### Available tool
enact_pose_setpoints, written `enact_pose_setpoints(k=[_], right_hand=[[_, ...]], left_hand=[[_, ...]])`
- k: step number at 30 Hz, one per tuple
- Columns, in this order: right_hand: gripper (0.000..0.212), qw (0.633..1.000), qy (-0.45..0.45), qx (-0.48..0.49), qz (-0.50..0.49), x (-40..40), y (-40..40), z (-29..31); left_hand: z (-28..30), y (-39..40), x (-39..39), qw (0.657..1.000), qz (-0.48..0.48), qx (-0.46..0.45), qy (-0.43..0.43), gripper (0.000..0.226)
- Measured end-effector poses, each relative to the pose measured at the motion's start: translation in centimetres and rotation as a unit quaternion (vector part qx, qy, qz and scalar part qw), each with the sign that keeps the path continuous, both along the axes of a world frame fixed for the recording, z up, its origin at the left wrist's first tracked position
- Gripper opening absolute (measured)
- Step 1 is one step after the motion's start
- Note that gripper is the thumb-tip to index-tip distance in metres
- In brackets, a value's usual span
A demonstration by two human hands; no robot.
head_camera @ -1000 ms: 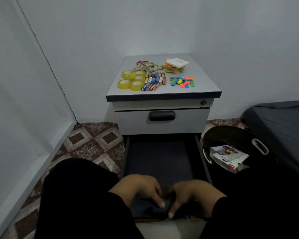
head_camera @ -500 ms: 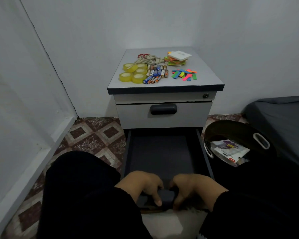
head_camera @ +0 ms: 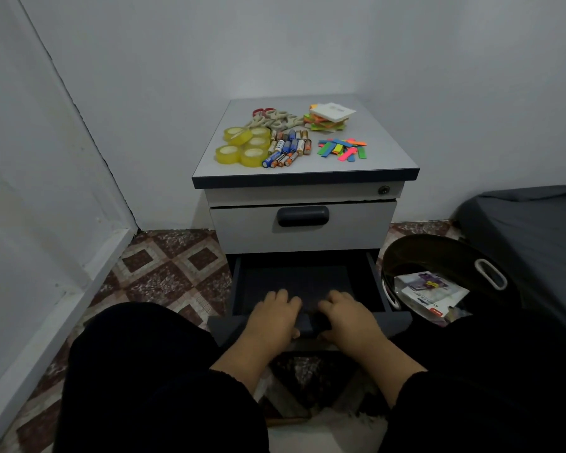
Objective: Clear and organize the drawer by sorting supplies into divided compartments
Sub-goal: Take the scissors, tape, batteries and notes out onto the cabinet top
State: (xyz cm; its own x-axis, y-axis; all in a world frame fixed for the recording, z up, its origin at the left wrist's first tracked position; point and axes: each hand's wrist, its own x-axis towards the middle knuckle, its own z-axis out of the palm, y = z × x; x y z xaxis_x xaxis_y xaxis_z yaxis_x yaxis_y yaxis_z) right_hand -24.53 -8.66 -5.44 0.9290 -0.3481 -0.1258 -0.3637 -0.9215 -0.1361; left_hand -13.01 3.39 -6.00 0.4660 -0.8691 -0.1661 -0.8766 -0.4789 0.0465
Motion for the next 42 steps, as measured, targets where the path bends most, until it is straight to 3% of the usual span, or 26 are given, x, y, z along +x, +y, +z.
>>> enact_pose_setpoints(k=[3,8,12,21,29,36,39,41,42], right_hand=[[0.035,0.996,-0.017,0.004,-0.090,0.4,0.1,-0.1],[0.031,0.979,-0.060,0.086,-0.176,0.7,-0.8,-1.4],[0.035,0.958,-0.105,0.168,-0.210,1.6,-1.2,-2.3],[0.067,0.905,-0.133,0.319,-0.249,4.4,-2.5,-2.7],[0.071,0.858,-0.178,0.399,-0.269,6.6,-3.6,-3.4],[0.070,0.845,-0.200,0.425,-0.255,7.8,-4.6,-4.1],[0.068,0.840,-0.205,0.436,-0.248,8.1,-5.0,-4.6],[0.063,0.834,-0.221,0.443,-0.246,8.3,-5.2,-4.9],[0.063,0.830,-0.226,0.447,-0.244,8.3,-5.3,-4.9]], left_hand=[[-0.1,-0.6,-0.3,0.997,0.010,-0.032,-0.064,0.035],[-0.5,-1.6,0.3,0.998,0.047,-0.016,-0.039,0.014],[-0.6,-2.4,1.2,0.997,0.076,-0.009,-0.016,0.019],[-2.2,-3.7,4.3,0.978,0.150,-0.092,0.114,0.023],[-1.7,-5.0,5.6,0.975,0.147,-0.100,0.135,0.032],[-0.9,-5.9,6.1,0.972,0.144,-0.060,0.176,0.054],[-0.5,-6.0,6.0,0.957,0.159,-0.058,0.237,0.065],[0.4,-6.6,5.8,0.932,0.196,-0.135,0.274,0.061],[1.2,-7.0,5.7,0.897,0.231,-0.204,0.318,0.055]])
